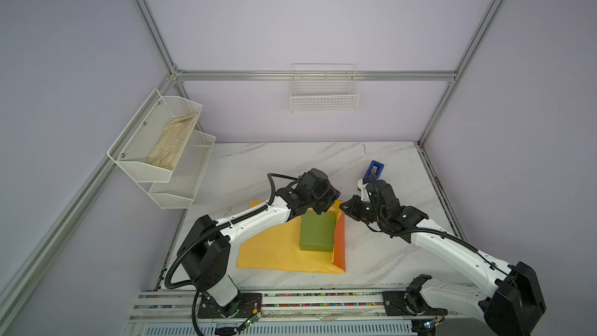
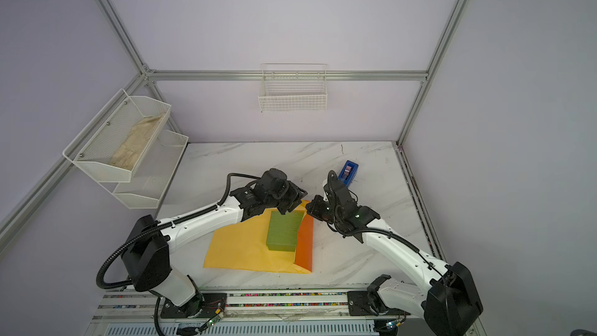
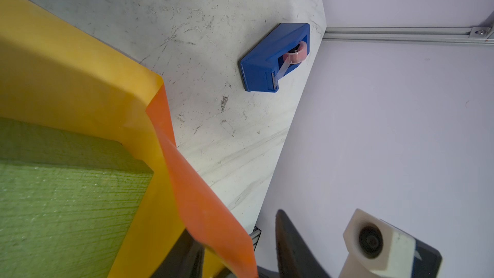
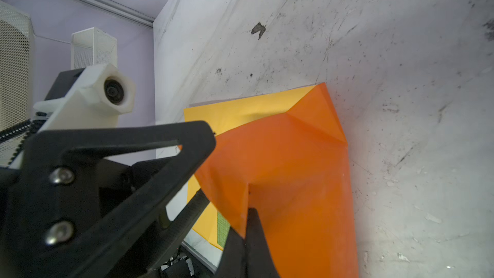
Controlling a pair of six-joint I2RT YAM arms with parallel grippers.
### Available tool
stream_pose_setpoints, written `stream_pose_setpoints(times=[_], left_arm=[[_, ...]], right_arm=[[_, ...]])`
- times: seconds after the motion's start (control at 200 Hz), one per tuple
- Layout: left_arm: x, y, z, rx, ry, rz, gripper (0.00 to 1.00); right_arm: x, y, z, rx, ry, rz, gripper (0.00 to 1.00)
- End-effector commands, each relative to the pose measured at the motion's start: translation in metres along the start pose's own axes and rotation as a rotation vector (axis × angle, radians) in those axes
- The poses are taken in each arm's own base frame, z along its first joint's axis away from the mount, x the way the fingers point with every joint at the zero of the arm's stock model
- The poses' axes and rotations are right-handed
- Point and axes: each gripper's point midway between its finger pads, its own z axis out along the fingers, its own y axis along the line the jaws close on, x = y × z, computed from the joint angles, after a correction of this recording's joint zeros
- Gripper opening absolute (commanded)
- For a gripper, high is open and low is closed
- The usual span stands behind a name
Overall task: Wrap a gift box in wrapping paper
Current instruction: First fold the wrapping paper around the gift box.
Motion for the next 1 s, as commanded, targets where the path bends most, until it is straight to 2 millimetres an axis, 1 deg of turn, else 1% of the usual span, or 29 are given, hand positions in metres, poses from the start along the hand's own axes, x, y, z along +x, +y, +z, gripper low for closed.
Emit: stream_pose_setpoints(times=[0.0,0.145,0.26,0.365,0.485,0.525,0.585,0.64,0.75,0.825,0.915,0.95,0.995], left_arm=[[-0.005,-0.035,-0.007,0.082,-0.012,0.018,0.36],[-0.004,-0.034,-0.005,0.078,-0.010,0.020,0.28],[-0.005,-0.033,-0.005,0.071,-0.012,0.024,0.19],[-0.009,-0.031,-0.007,0.061,-0.031,0.032,0.10],[-0.019,-0.025,-0.008,0.036,-0.047,0.051,0.05],[-0.021,-0.023,-0.008,0.031,-0.044,0.058,0.04],[-0.023,-0.020,-0.008,0.025,-0.029,0.073,0.03],[-0.027,-0.015,-0.008,0.012,-0.015,0.086,0.02],[-0.029,-0.003,-0.008,-0.011,0.037,0.134,0.02],[-0.030,0.008,-0.006,-0.035,0.081,0.167,0.01],[-0.030,0.021,-0.003,-0.068,0.125,0.202,0.01],[-0.030,0.024,-0.003,-0.072,0.141,0.215,0.00],[-0.030,0.027,-0.002,-0.079,0.158,0.230,0.00]], right_arm=[[0.005,0.002,0.002,-0.016,0.016,0.001,0.00],[0.006,0.004,0.003,-0.028,0.022,-0.003,0.00],[0.008,0.008,0.004,-0.042,0.034,-0.012,0.00],[0.011,0.010,0.004,-0.056,0.044,-0.020,0.00],[0.012,0.012,0.003,-0.069,0.052,-0.032,0.06],[0.011,0.015,0.000,-0.074,0.048,-0.042,0.10],[0.010,0.020,-0.006,-0.080,0.048,-0.057,0.20],[0.002,0.022,-0.013,-0.060,0.012,-0.071,0.27],[-0.009,0.016,-0.021,-0.009,-0.048,-0.088,0.36],[-0.010,0.007,-0.020,0.022,-0.063,-0.080,0.38],[-0.007,-0.005,-0.010,0.060,-0.044,-0.076,0.37],[-0.005,-0.009,-0.005,0.075,-0.030,-0.077,0.36],[-0.002,-0.010,-0.002,0.073,-0.013,-0.089,0.33]])
